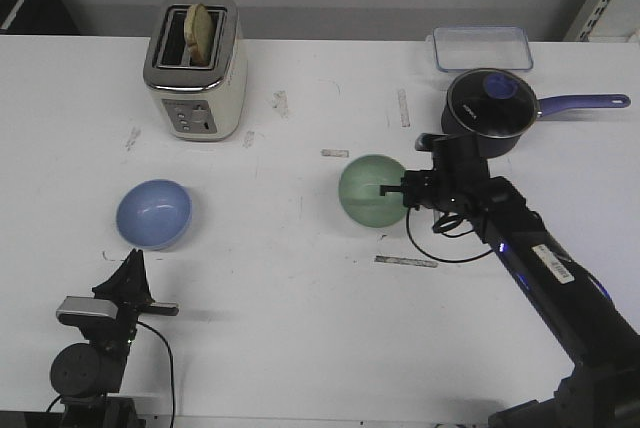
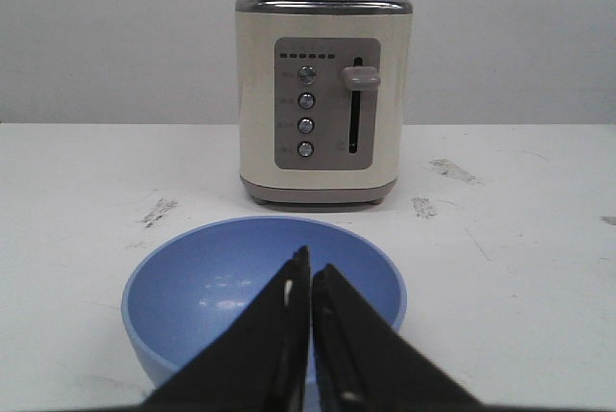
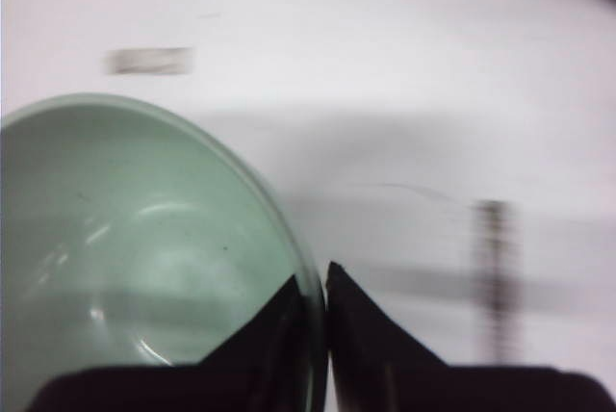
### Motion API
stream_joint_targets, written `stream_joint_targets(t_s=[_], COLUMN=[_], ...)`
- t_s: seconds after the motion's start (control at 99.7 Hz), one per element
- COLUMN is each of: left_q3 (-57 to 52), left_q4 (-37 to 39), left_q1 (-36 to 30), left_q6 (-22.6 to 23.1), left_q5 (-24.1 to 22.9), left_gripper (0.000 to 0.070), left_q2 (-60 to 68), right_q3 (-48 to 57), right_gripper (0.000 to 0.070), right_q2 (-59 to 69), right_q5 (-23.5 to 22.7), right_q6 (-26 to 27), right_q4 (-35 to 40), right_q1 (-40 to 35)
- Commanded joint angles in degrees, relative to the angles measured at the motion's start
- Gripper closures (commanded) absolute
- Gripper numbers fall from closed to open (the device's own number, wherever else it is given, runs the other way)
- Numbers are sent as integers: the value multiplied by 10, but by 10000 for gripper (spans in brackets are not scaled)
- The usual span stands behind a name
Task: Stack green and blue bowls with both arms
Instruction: 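Slide the green bowl with the right gripper toward the table center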
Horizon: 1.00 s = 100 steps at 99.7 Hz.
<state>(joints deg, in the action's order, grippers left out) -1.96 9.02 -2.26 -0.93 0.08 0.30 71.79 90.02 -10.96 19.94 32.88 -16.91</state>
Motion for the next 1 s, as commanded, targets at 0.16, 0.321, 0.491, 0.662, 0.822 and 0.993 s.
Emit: stream_joint_targets(t_s=[0.16, 0.321, 0.491, 0.662, 0.822, 0.993], left_q3=[12, 12, 12, 12, 12, 12], left_q4=[9, 9, 9, 9, 9, 9], left_q1=[0, 0, 0, 0, 0, 0], left_q6=[3, 3, 3, 3, 3, 3], left_q5=[-1, -1, -1, -1, -1, -1], left_gripper=[698, 698, 699, 699, 698, 698], left_q2=[-1, -1, -1, -1, -1, -1], right_q3=[12, 12, 12, 12, 12, 12], right_gripper=[697, 697, 697, 697, 691, 514], right_q2=[33, 53, 71, 88, 89, 88], right_q5=[52, 62, 81, 80, 80, 80], right_q6=[70, 81, 90, 90, 89, 90], right_q4=[-24, -42, -43, -42, -46, -45], right_q1=[-83, -109, -122, -122, -124, -124])
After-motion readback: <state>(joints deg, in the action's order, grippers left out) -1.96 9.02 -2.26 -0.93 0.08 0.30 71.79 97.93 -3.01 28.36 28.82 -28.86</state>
